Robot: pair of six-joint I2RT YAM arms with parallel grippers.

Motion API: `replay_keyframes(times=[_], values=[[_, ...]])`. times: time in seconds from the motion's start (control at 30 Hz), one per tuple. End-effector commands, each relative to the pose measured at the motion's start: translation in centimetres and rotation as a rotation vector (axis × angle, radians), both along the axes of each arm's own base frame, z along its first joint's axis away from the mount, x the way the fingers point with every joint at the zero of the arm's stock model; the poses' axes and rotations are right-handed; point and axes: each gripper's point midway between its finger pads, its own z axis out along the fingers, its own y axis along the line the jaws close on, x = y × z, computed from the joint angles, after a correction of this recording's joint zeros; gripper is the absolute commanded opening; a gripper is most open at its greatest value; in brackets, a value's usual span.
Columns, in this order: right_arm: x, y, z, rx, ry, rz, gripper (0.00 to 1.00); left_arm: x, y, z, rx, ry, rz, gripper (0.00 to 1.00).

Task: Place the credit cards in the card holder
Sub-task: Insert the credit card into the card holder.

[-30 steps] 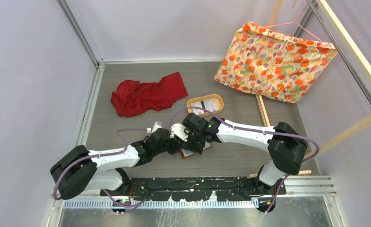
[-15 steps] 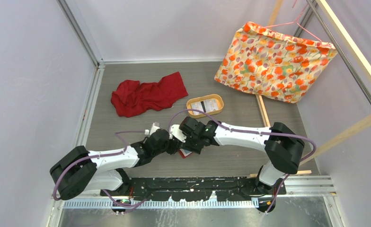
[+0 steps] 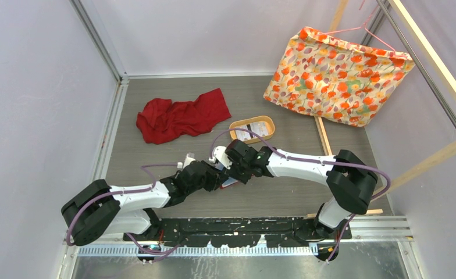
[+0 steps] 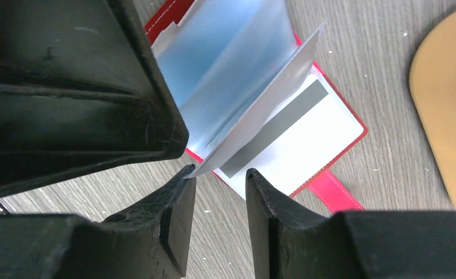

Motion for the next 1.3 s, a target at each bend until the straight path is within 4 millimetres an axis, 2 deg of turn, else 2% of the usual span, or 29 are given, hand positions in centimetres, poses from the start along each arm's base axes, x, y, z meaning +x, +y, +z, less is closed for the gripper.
replay_keyframes(times=[0.0, 0.2, 0.5, 0.67, 0.77, 0.9, 1.03, 1.17, 1.27], values=[[1.3, 1.1, 2.0, 0.106, -0.031, -0.046, 0.41, 0.2, -0.6, 1.1, -0.051, -0.026, -0.001, 0.30], [2.1, 0.5, 1.9, 0.135, 0.016, -0.098, 0.40, 0.3, -0.5, 0.9, -0.040, -0.036, -0.004, 0.39], [3.0, -0.6, 1.6, 0.187, 0.140, -0.181, 0.37, 0.0, 0.1, 1.1, 0.078, -0.161, -0.119, 0.44], [3.7, -1.5, 1.6, 0.215, 0.201, -0.236, 0.36, 0.3, 0.0, 3.4, 0.182, -0.375, -0.277, 0.53], [4.2, -1.8, 1.5, 0.224, 0.220, -0.262, 0.35, 1.4, 0.9, 3.7, 0.302, -0.419, -0.316, 0.56], [4.4, -2.2, 1.5, 0.243, 0.263, -0.284, 0.35, 3.4, 1.8, 3.3, 0.415, -0.417, -0.354, 0.52], [4.1, -2.2, 2.0, 0.264, 0.298, -0.262, 0.37, 5.3, 0.8, 2.9, 0.458, -0.428, -0.408, 0.37], [3.8, -2.4, 3.0, 0.301, 0.337, -0.226, 0.40, 6.9, -0.7, 1.2, 0.479, -0.393, -0.483, 0.20], [3.3, -2.7, 4.5, 0.351, 0.370, -0.173, 0.44, 7.5, -2.1, -0.3, 0.467, -0.370, -0.528, 0.18]])
